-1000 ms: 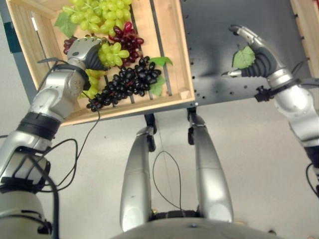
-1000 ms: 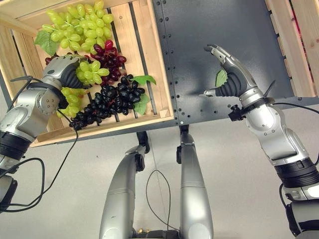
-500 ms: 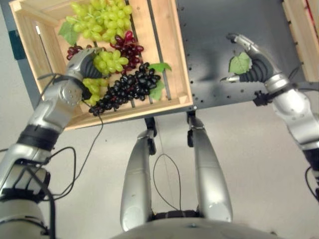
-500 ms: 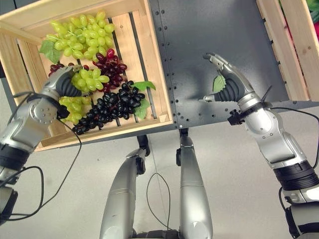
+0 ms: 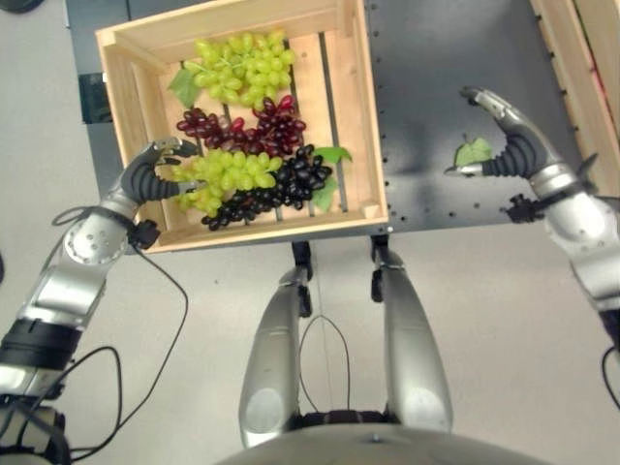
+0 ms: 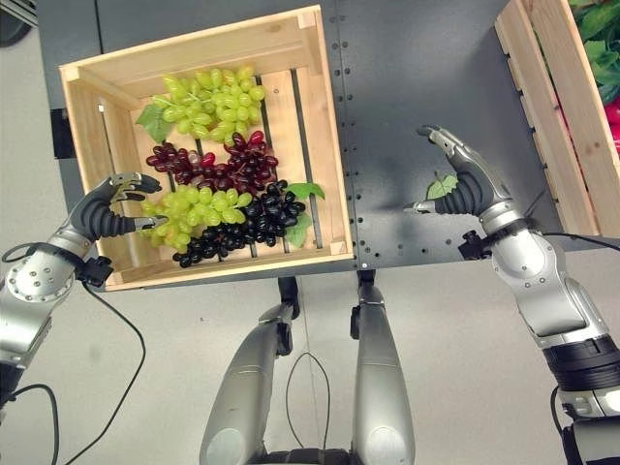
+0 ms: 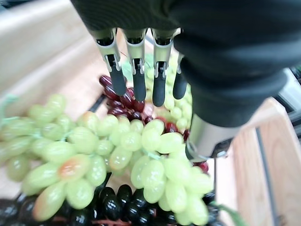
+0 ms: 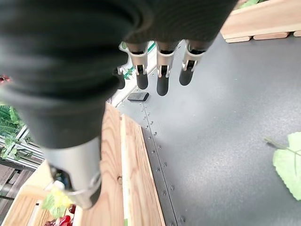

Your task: Pick up the fruits from the basket on one side to the basket on the other side

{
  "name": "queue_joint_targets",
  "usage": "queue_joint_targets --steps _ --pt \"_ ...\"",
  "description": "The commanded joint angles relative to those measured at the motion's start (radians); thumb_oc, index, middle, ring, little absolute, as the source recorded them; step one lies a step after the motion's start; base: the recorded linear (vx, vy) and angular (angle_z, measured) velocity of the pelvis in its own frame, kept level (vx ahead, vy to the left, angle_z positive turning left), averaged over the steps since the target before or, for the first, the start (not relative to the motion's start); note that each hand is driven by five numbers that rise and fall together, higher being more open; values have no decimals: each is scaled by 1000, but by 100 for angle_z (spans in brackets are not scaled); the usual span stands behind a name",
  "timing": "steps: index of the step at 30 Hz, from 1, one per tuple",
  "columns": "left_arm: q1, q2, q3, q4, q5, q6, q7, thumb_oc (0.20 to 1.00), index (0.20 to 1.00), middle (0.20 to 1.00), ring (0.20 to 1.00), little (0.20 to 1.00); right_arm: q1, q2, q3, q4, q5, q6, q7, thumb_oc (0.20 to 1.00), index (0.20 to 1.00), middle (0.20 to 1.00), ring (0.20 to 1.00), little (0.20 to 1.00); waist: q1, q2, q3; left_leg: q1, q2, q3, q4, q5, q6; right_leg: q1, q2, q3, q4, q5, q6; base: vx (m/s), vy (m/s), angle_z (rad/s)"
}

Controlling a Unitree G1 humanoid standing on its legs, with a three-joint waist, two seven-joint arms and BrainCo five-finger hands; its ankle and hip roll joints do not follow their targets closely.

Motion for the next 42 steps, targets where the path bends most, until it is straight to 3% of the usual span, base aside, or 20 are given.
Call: queue_joint_targets --steps 1,10,11,15,18,23,27,35,42 --pt "59 -21 32 -53 -101 -66 8 200 200 200 200 200 23 -25 -25 -13 19 -60 -2 1000 1000 1000 1000 1000 -12 25 -87 25 -37 -6 -80 46 31 42 30 -12 -47 15 52 34 -10 9" --pt "74 5 32 -71 -96 -68 9 200 200 200 200 200 34 -40 -13 12 23 -68 12 1000 1000 1000 1000 1000 -10 19 -98 42 -39 -17 -54 28 34 70 27 -15 -31 -4 51 7 -2 2" --pt "65 4 32 -74 -78 -66 17 1000 1000 1000 1000 1000 32 -44 -15 10 18 -65 13 1000 1000 1000 1000 1000 -10 20 -99 41 -39 -17 -54 28 33 68 26 -15 -29 -7 50 0 0 0" --pt "45 15 31 -84 3 -53 27 1000 1000 1000 1000 1000 30 -48 -19 3 8 -58 18 1000 1000 1000 1000 1000 -9 22 -99 40 -37 -14 -60 30 34 67 29 -15 -31 -10 50 0 0 0" --pt "-1 26 25 -72 209 -21 42 1000 1000 1000 1000 1000 14 -47 -23 -8 -3 -51 28 1000 1000 1000 1000 1000 -11 23 -94 36 -32 -8 -71 40 35 56 32 -11 -35 -4 48 0 0 0" --pt "-108 38 -48 -35 398 13 40 1000 1000 1000 1000 1000 -18 -38 -11 -35 -10 -46 34 1000 1000 1000 1000 1000 -22 25 -82 27 -28 2 -65 35 38 42 34 -2 -30 -5 49 0 4 -1" --pt "-176 32 -102 -1 453 25 49 1000 1000 1000 1000 1000 -33 -31 -8 -52 -14 -41 36 1000 1000 1000 1000 1000 -28 21 -76 21 -24 9 -62 33 39 34 37 4 -32 -2 48 -1 6 -3" --pt "-390 1 -304 116 557 59 33 1000 1000 1000 1000 1000 -92 -16 36 -99 6 -40 37 1000 1000 1000 1000 1000 -52 12 -47 -16 -17 25 -30 21 43 -3 46 21 -12 -4 48 -8 1 -6" --pt "-429 3 -347 133 595 69 4 1000 1000 1000 1000 1000 -114 -12 36 -100 5 -32 22 1000 1000 1000 1000 1000 -58 12 -20 -50 -13 36 1 11 45 -33 50 25 5 -3 47 -4 -5 -3"
